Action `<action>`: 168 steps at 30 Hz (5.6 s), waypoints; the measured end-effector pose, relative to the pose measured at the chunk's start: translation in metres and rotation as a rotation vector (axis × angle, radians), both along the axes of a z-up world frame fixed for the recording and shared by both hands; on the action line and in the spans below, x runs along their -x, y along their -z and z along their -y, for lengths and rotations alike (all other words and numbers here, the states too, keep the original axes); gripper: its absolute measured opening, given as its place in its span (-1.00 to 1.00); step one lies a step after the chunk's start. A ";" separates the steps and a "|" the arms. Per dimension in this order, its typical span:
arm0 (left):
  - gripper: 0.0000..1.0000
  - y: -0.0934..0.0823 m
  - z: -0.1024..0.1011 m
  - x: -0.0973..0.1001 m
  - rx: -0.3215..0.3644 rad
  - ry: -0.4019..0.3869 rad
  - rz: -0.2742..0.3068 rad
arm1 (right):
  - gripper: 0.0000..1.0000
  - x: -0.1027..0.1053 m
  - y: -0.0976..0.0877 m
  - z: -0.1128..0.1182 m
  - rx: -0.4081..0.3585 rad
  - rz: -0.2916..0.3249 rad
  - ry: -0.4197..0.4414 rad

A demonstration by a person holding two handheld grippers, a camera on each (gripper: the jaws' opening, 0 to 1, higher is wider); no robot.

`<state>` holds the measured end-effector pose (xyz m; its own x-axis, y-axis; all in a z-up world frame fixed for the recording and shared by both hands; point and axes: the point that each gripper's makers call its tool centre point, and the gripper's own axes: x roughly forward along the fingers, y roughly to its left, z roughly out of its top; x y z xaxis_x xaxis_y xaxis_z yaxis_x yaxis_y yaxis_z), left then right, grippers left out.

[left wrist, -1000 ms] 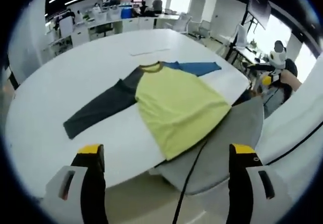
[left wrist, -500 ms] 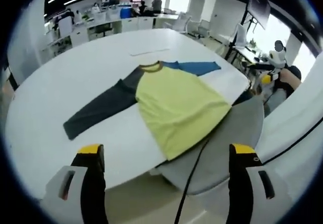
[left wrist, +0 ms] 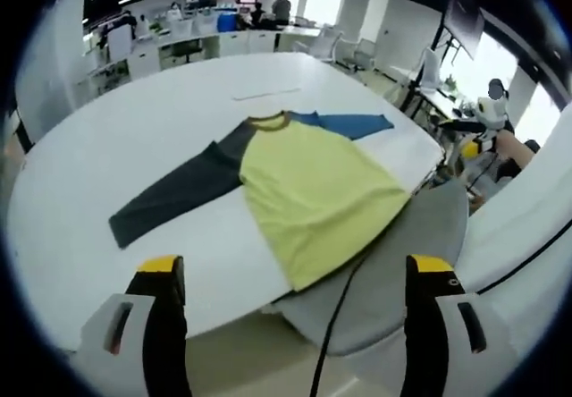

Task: Fold the garment on the visible template until the final outline fits inside the template.

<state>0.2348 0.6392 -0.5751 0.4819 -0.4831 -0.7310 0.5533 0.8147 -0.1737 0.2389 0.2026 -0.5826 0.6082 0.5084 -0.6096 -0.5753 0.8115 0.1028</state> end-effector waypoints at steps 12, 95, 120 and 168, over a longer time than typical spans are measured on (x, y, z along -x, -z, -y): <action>0.99 0.007 0.006 -0.007 0.010 -0.007 -0.015 | 0.99 -0.012 0.008 0.003 -0.039 -0.020 0.017; 0.82 0.045 0.037 -0.065 -0.087 -0.014 -0.119 | 0.29 -0.159 0.072 0.135 0.009 0.002 0.321; 0.99 0.062 0.042 -0.077 -0.100 -0.019 -0.156 | 0.18 -0.205 0.103 0.178 0.037 -0.048 0.366; 0.99 0.079 0.049 -0.094 -0.146 0.030 -0.238 | -0.42 -0.269 0.164 0.252 0.087 -0.093 0.440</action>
<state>0.3289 0.5898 -0.6540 0.2751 -0.3755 -0.8850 0.5354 0.8245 -0.1834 0.5081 -0.0496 -0.7465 0.6957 0.1583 -0.7007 -0.1650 0.9845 0.0586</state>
